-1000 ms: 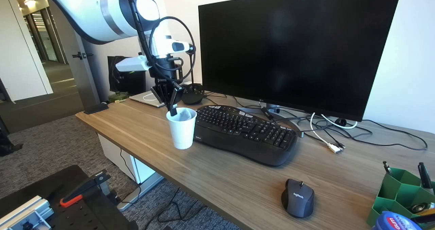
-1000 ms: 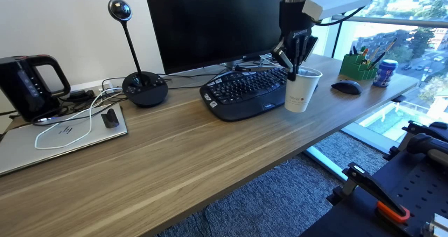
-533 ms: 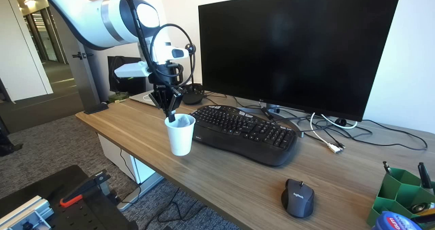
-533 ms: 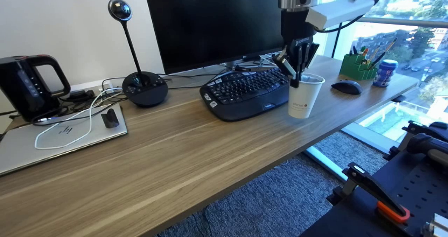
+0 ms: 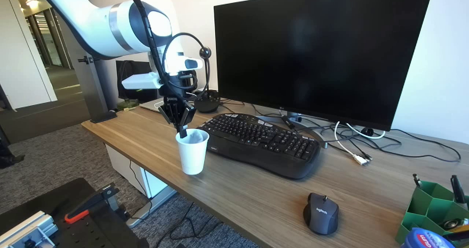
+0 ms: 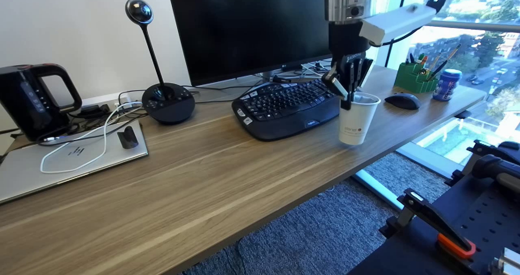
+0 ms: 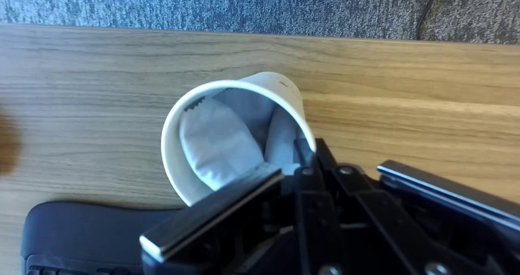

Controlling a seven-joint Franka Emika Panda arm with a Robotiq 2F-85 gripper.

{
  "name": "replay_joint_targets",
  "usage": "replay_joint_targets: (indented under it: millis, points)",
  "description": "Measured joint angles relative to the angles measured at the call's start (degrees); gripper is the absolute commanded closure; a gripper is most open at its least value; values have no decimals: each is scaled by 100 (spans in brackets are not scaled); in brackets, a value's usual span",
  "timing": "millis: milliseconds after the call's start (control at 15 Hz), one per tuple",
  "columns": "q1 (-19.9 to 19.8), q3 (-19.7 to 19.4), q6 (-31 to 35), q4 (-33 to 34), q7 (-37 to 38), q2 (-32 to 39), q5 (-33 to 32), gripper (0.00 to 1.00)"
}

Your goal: Pick the cup and slightly move it to the left on the desk

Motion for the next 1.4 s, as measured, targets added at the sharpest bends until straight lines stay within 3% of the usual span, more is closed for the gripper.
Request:
replay_joint_targets:
  millis: [133, 200, 400, 933, 1400]
  points:
    - [0, 0, 0, -8, -22, 3, 0, 94]
    - [0, 0, 0, -14, -30, 3, 0, 75]
    - [2, 0, 0, -28, -41, 3, 0, 59]
    - [9, -10, 0, -28, -42, 3, 1, 1]
    - [-73, -225, -113, -94, -30, -311, 74, 0]
